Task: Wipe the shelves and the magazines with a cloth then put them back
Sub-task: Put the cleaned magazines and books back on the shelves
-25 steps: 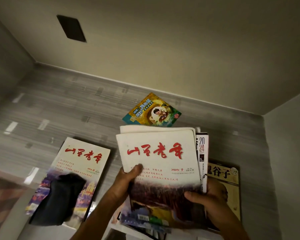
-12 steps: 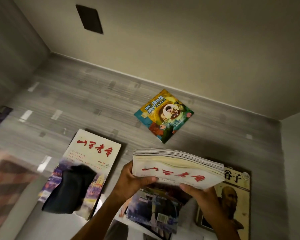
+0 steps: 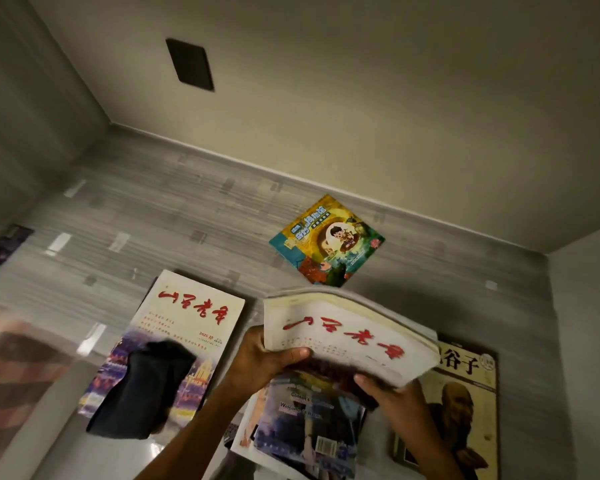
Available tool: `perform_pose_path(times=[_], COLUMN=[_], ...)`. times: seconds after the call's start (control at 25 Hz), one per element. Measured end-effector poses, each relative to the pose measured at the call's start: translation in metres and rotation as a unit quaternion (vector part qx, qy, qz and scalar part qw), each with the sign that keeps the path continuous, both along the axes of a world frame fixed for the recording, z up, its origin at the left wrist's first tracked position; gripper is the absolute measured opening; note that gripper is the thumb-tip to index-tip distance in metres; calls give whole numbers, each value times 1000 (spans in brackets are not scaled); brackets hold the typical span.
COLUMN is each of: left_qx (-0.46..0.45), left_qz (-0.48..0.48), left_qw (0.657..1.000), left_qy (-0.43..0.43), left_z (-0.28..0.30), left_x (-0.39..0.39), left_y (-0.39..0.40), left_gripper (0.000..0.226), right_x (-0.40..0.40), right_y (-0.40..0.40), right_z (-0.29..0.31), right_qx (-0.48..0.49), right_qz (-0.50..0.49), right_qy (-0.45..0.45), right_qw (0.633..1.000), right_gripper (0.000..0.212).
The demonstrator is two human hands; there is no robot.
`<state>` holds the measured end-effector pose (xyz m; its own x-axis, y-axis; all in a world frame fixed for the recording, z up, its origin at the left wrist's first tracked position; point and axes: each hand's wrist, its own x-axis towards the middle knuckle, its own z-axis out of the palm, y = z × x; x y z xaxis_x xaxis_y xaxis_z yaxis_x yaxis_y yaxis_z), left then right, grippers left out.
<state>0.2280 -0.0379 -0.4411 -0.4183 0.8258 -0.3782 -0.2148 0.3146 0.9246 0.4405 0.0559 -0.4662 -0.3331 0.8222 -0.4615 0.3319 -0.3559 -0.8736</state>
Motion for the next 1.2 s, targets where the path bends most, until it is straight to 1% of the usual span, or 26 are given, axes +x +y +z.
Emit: perform_pose_path(times=[0.08, 0.12, 0.16, 0.24, 0.36, 0.44, 0.56, 0.64, 0.68, 0.76, 0.84, 0.88, 0.96, 1.0, 1.04, 1.12, 1.16, 1.2], left_qx=[-13, -15, 4, 67, 174, 221, 295, 341, 356, 370, 366, 359, 334, 320, 308, 281, 270, 262], left_qz=[38, 59, 81, 127, 161, 168, 183, 194, 206, 232, 266, 283, 314, 327, 341, 382, 405, 423], left_qw=[999, 998, 996, 989, 970, 958, 932, 912, 903, 887, 874, 867, 856, 853, 851, 842, 835, 827], left_qy=[25, 24, 21, 25, 50, 72, 103, 120, 129, 148, 179, 198, 238, 250, 255, 256, 258, 261], left_z=[28, 49, 75, 138, 248, 312, 394, 439, 458, 490, 513, 521, 528, 527, 525, 518, 515, 512], left_x=[-5, -9, -14, -25, -44, -58, -77, -92, -101, -126, -150, -163, -187, -198, -208, -225, -232, -239], left_y=[6, 10, 15, 22, 21, 15, 4, -1, 0, 10, 27, 37, 62, 76, 91, 117, 128, 137], left_gripper=[34, 38, 40, 34, 33, 35, 33, 32, 31, 31, 32, 32, 28, 27, 27, 28, 29, 31], right_x=[-6, -11, -19, -41, -81, -101, -130, -155, -171, -206, -245, -265, -299, -313, -326, -348, -359, -368], right_y=[13, 21, 31, 49, 62, 65, 66, 69, 72, 88, 111, 123, 143, 147, 148, 143, 141, 138], right_z=[21, 37, 59, 121, 245, 316, 401, 450, 470, 502, 526, 535, 544, 544, 539, 515, 499, 485], right_qx=[4, 19, 47, 122, 263, 326, 388, 401, 399, 400, 410, 424, 479, 491, 478, 381, 341, 333], right_qz=[2, 7, 4, -11, 26, 48, 67, 98, 113, 125, 111, 85, 22, 12, 32, 127, 168, 190], right_qy=[29, 39, 56, 109, 204, 251, 316, 355, 365, 355, 323, 284, 116, 47, 21, 59, 69, 64], right_qw=[1000, 999, 997, 986, 943, 910, 863, 839, 834, 836, 845, 856, 870, 870, 878, 914, 923, 921], right_gripper=[55, 52, 49, 39, 29, 28, 27, 28, 29, 31, 37, 43, 57, 57, 52, 38, 32, 28])
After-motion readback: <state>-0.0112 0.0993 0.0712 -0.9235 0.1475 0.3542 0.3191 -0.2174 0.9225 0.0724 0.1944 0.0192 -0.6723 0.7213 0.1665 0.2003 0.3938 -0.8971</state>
